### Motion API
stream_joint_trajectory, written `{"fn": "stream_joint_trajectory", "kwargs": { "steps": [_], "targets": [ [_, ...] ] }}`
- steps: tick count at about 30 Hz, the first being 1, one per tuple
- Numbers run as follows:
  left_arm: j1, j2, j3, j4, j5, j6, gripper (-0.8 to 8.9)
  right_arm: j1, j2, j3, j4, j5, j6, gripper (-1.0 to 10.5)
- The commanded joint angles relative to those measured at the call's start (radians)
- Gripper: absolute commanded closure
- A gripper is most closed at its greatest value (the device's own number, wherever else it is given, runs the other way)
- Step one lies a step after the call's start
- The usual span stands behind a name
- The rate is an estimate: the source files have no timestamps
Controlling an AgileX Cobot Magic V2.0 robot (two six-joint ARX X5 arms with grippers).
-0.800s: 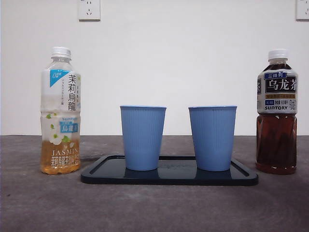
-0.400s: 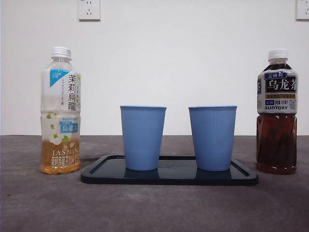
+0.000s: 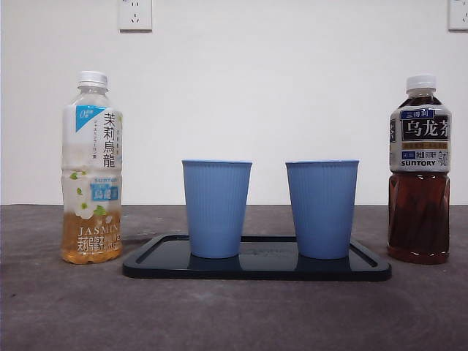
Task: Pour the drink into the cup
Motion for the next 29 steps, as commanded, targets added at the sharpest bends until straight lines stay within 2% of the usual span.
{"fn": "stream_joint_trajectory", "kwargs": {
  "steps": [1,5,9,15,18,24,26,29],
  "targets": [
    [-0.003,0.061,0.105,-0.034,0.061,-0.006,7.96,0.004,0.050,0.089,-0.058,-0.032,-0.010,9.3],
    [-0.003,0.150,0.225,-0.081,0.146,-0.002,7.96,0.004,0.130,0.215,-0.178,-0.111,-0.069,9.3],
    [-0.005,0.225,0.321,-0.126,0.250,0.026,7.96,0.004,0.204,0.327,-0.291,-0.201,-0.166,9.3],
    [-0.048,0.294,0.389,-0.214,0.369,0.154,7.96,0.004,0.284,0.424,-0.408,-0.343,-0.330,9.3],
    [-0.085,0.307,0.391,-0.222,0.418,0.219,7.96,0.004,0.291,0.428,-0.407,-0.404,-0.344,9.3],
    [-0.116,0.311,0.391,-0.220,0.417,0.250,7.74,0.004,0.289,0.428,-0.408,-0.401,-0.341,9.3],
    [-0.116,0.311,0.391,-0.220,0.417,0.250,7.44,0.004,0.289,0.428,-0.407,-0.401,-0.335,8.8],
    [-0.116,0.311,0.391,-0.220,0.417,0.250,6.02,0.004,0.289,0.428,-0.407,-0.401,-0.319,6.7]
  ]
}}
